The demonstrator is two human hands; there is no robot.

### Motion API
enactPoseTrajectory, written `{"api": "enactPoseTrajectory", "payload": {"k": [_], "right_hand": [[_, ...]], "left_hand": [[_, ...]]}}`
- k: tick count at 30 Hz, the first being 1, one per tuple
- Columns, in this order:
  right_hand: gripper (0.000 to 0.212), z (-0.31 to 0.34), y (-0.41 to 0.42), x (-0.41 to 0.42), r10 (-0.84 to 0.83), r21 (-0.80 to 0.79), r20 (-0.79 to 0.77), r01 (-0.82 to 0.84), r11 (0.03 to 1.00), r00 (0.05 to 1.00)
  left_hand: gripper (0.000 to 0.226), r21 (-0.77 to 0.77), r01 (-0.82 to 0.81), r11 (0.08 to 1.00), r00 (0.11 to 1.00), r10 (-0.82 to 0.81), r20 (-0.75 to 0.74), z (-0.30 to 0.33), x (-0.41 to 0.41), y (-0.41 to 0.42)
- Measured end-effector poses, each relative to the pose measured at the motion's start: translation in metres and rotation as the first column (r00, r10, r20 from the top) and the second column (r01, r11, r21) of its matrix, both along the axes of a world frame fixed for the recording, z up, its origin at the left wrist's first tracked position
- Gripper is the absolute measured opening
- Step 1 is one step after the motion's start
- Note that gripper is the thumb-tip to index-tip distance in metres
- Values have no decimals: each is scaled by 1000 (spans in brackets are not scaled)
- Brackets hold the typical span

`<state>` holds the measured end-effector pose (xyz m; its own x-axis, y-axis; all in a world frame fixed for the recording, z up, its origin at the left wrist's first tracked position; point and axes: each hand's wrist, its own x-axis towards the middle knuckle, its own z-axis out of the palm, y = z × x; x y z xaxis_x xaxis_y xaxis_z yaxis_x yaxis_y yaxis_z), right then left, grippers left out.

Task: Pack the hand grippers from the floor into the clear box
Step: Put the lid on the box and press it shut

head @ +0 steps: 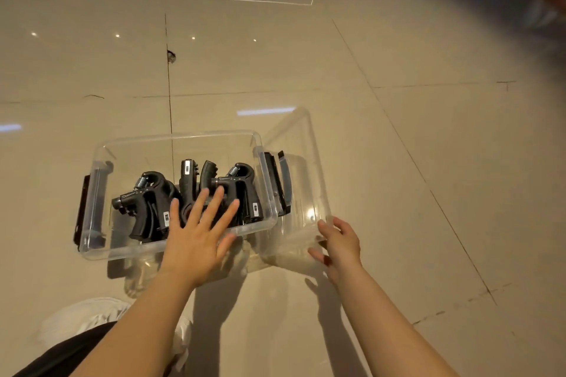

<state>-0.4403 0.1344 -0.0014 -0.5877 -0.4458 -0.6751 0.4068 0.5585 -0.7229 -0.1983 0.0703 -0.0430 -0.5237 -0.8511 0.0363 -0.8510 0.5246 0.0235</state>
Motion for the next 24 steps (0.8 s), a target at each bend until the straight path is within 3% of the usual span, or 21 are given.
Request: {"api": "enactPoseTrajectory", "payload": {"k": [3, 10, 18, 21, 24], "right_hand": [[34, 15, 8, 11, 50, 0, 60, -50, 999, 997], [40, 54, 43, 21, 257, 6, 109, -259, 966, 960], [32, 93, 63, 41, 379, -60, -112, -387, 920, 919], [38, 109, 56, 47, 517, -14, -392, -567, 824, 761], [37, 119, 44, 55, 611, 206, -713, -730, 652, 344]], "left_hand": [[56, -53, 100, 994, 995, -98, 25, 15, 23, 14], [59, -110, -159, 981, 985, 149, -92, 73, 42, 21], [62, -127, -180, 975, 964, 149, -220, 115, 49, 36], [64, -125, -228, 966, 945, 189, -269, 130, 59, 38], [69, -44, -305, 951, 898, 272, -346, 134, 66, 47]]}}
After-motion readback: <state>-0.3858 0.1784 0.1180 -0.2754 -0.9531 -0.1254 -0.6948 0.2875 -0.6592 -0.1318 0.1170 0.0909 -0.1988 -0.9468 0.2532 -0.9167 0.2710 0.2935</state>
